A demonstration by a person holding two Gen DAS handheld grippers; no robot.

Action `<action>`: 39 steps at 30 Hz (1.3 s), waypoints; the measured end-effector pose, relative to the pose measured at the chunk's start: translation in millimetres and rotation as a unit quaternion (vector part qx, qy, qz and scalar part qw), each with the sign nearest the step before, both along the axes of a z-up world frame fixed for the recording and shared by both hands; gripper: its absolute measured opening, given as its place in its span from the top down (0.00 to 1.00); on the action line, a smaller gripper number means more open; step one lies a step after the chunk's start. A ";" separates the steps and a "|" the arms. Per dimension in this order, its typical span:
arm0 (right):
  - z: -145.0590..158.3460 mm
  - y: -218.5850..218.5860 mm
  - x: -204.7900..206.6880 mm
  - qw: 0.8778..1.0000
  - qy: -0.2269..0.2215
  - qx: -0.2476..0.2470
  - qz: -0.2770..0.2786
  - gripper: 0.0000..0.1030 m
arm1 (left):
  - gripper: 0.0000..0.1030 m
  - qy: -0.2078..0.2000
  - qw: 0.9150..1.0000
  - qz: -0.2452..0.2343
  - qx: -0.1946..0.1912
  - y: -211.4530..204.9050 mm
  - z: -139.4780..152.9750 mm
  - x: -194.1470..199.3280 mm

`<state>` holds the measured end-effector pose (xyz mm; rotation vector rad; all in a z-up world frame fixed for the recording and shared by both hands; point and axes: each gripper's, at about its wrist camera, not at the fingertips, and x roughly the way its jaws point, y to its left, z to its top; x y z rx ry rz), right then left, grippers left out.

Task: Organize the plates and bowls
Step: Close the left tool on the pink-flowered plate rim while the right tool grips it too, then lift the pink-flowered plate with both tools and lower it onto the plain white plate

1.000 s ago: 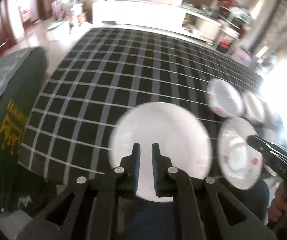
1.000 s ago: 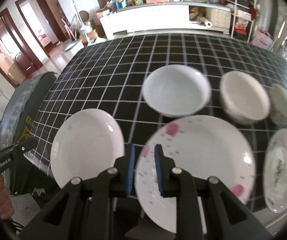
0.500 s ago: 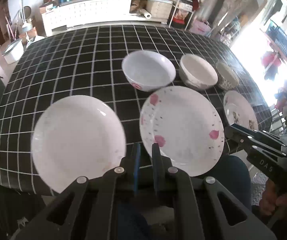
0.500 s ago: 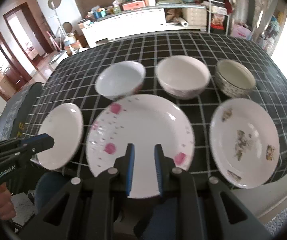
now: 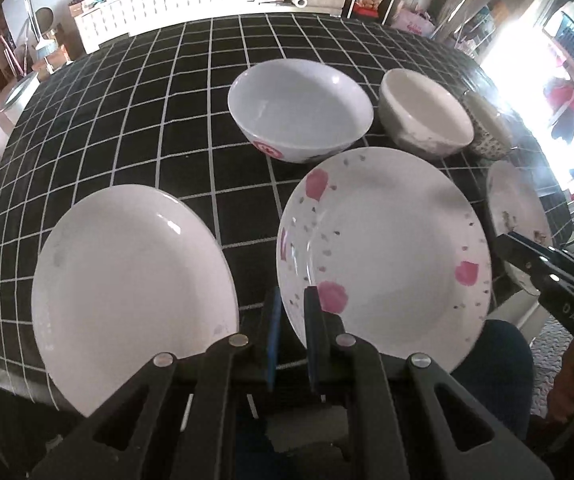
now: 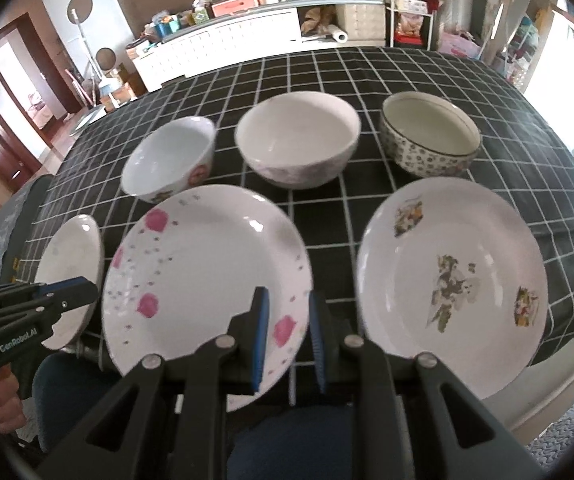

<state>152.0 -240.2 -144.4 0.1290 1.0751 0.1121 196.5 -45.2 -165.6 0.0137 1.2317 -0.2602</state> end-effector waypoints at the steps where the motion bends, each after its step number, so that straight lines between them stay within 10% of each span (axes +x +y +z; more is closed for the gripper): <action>1: -2.3 -1.8 2.0 1.000 0.002 0.001 -0.001 0.77 | 0.90 0.001 1.000 -0.001 0.005 -1.4 -3.7 2.7; 39: -13.4 2.4 13.8 0.999 0.046 0.017 -0.006 0.77 | 0.90 0.006 1.000 0.009 0.000 1.8 -10.7 -0.5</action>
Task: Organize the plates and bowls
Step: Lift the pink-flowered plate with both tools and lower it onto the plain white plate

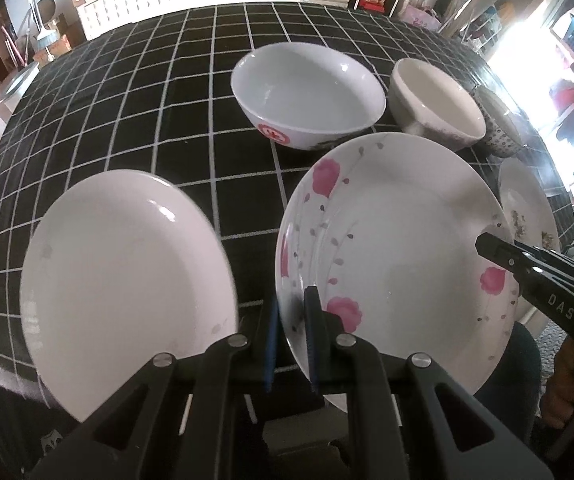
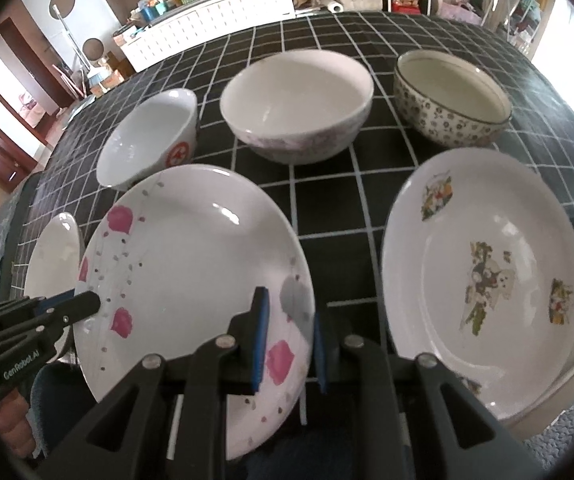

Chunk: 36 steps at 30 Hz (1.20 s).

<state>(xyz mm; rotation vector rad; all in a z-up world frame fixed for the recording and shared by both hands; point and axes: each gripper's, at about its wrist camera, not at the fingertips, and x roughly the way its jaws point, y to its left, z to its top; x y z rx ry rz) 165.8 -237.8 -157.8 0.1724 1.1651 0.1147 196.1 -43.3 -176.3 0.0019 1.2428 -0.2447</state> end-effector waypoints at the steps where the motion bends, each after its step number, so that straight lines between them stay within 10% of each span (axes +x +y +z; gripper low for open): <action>1: 3.4 1.7 -1.2 1.000 -0.002 -0.001 0.001 0.77 | 0.90 -0.002 1.000 0.000 -0.001 2.1 2.5 -1.4; 14: 23.6 60.2 0.5 0.998 -0.015 0.017 0.053 0.77 | 0.90 -0.039 0.997 0.069 0.020 67.0 40.2 -30.8; 36: -6.3 185.9 32.9 0.987 0.014 -0.002 0.157 0.77 | 0.90 -0.024 0.984 0.171 0.044 170.8 19.5 -37.9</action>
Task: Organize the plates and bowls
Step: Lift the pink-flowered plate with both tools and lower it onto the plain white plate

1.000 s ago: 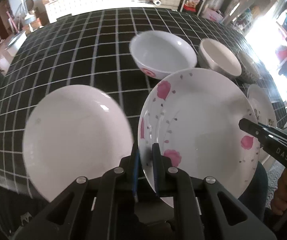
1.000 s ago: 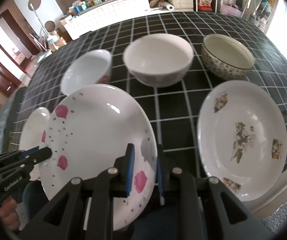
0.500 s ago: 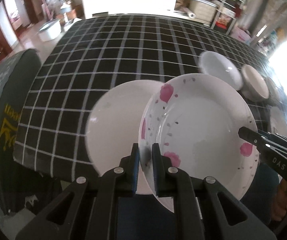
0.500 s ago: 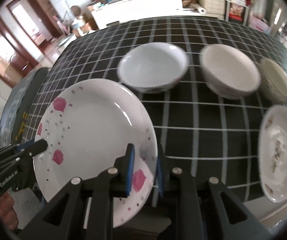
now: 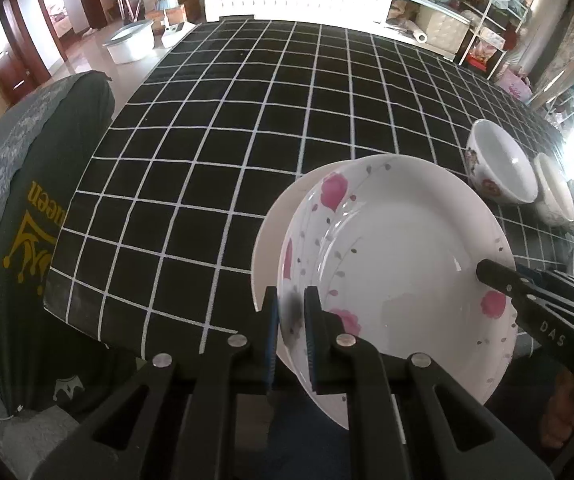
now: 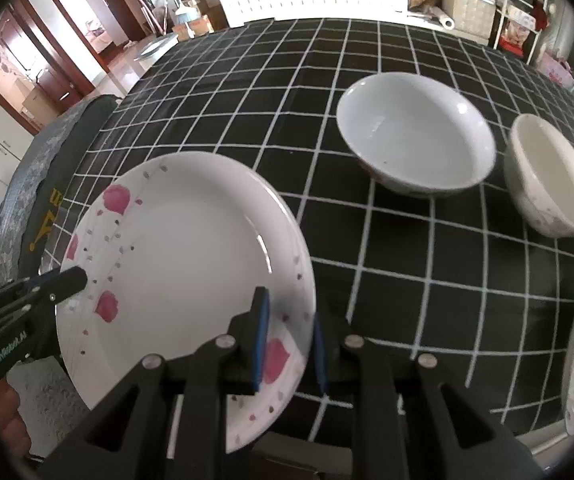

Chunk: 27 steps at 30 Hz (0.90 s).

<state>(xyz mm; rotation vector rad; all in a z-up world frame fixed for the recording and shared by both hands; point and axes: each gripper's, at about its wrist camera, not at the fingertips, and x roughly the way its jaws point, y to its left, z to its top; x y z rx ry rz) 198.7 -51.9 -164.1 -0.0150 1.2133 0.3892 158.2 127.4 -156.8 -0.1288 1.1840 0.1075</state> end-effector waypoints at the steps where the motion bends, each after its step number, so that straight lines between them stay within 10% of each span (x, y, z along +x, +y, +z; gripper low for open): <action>1: -0.8 3.2 2.3 1.000 0.000 -0.001 0.001 0.77 | 0.90 0.002 1.000 0.002 0.001 2.6 -2.2 1.7; 27: -9.9 13.9 12.5 1.000 -0.006 -0.014 0.005 0.76 | 0.90 0.014 1.000 0.024 0.006 17.6 -21.1 18.4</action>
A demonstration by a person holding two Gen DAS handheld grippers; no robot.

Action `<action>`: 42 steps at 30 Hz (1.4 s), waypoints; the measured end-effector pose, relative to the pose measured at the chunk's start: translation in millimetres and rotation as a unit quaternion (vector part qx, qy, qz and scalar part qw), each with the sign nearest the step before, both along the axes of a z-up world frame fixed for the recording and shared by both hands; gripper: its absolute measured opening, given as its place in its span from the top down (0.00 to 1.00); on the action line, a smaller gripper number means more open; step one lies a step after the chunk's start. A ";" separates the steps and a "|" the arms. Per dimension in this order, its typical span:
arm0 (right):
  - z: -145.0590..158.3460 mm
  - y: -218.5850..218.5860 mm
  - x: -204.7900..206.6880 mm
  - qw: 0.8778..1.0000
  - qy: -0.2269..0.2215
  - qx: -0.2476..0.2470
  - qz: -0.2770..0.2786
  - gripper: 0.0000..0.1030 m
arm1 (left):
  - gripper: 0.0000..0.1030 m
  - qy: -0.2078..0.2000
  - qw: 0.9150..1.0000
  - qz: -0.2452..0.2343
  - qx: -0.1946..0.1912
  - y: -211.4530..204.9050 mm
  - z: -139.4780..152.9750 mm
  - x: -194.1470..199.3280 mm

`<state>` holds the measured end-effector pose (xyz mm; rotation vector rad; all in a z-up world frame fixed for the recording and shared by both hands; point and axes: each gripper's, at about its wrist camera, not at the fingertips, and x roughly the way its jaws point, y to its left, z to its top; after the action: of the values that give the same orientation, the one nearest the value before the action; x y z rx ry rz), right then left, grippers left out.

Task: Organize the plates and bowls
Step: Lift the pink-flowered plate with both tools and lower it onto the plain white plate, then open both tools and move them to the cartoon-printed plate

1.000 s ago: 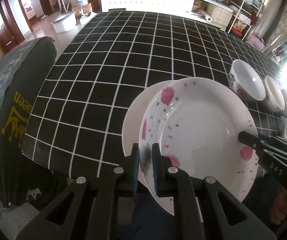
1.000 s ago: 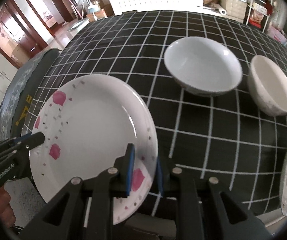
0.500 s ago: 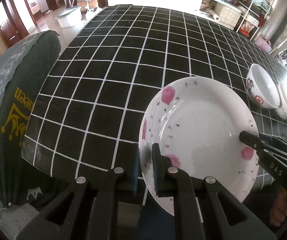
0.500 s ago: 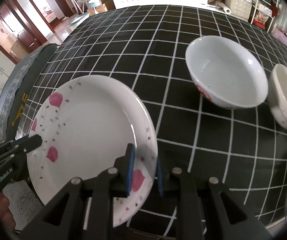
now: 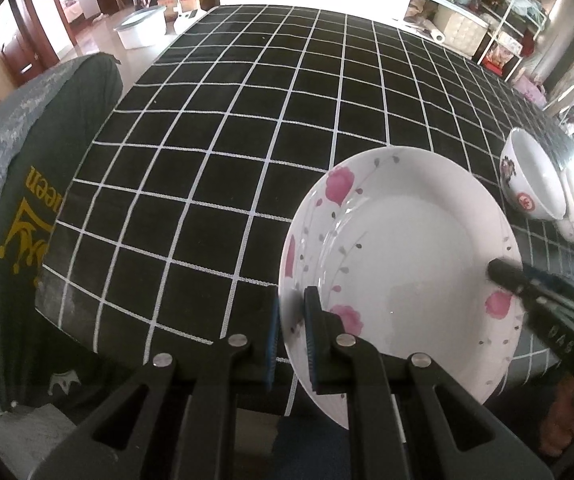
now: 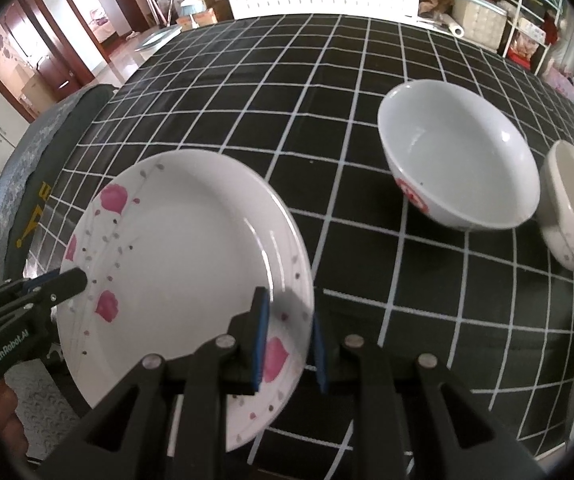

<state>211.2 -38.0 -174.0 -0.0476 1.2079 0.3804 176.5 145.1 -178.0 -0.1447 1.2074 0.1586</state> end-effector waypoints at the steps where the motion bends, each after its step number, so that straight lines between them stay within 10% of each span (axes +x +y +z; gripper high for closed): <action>1: 3.3 -2.0 -1.4 1.000 -0.006 -0.004 -0.005 0.77 | 0.90 -0.003 1.000 -0.002 0.008 -2.2 3.3 -1.7; 21: 109.9 -65.5 -76.0 0.975 -0.186 -0.023 -0.118 0.77 | 0.90 -0.130 0.986 -0.102 0.004 -96.1 102.1 -45.1; 42: 121.4 -201.7 -116.5 0.947 -0.184 -0.028 -0.260 0.76 | 0.88 -0.136 0.968 -0.211 -0.006 -228.1 100.6 -38.9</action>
<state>94.7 -239.7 -52.6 0.1452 0.8176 -0.1259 137.7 -83.0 -77.4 0.0817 0.9414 -0.2360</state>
